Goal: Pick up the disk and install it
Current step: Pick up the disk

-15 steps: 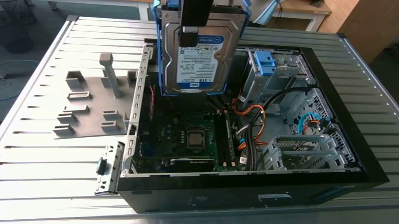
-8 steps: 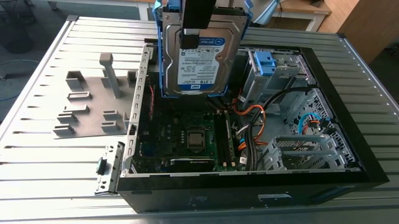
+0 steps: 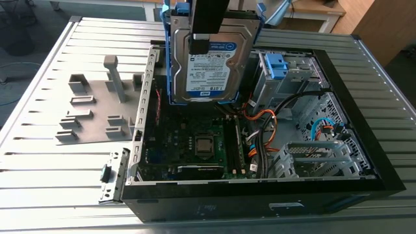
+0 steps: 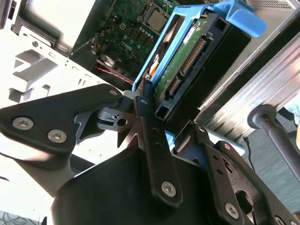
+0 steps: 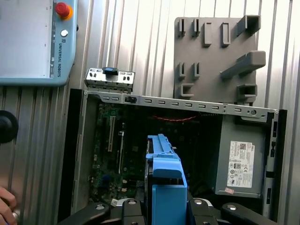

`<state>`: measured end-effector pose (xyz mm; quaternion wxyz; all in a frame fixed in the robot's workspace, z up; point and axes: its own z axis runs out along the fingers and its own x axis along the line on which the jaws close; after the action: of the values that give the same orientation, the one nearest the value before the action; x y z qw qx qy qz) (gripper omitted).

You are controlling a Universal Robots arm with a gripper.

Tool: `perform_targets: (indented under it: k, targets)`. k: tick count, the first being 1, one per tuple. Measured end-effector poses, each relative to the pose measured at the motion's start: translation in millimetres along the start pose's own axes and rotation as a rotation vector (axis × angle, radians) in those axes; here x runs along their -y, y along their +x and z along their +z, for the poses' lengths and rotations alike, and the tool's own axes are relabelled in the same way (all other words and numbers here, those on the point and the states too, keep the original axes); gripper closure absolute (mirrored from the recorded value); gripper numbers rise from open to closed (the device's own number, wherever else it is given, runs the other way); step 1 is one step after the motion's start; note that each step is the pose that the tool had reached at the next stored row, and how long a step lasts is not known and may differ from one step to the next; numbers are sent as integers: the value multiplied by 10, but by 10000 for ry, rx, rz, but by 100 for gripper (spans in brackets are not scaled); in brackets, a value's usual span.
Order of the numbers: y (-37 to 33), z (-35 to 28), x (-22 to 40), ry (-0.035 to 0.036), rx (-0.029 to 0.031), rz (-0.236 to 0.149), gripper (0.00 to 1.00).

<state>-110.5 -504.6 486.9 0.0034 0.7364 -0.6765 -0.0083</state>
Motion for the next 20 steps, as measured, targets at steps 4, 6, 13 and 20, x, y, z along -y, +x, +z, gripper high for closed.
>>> perform_targets:
  k: [4,6,13,20]
  targets:
    - [46,3,30,-3,1,-1,63]
    - [64,4,49,-5,1,-1,63]
    - [118,8,104,-8,1,0,63]
    - [171,10,136,-8,0,0,63]
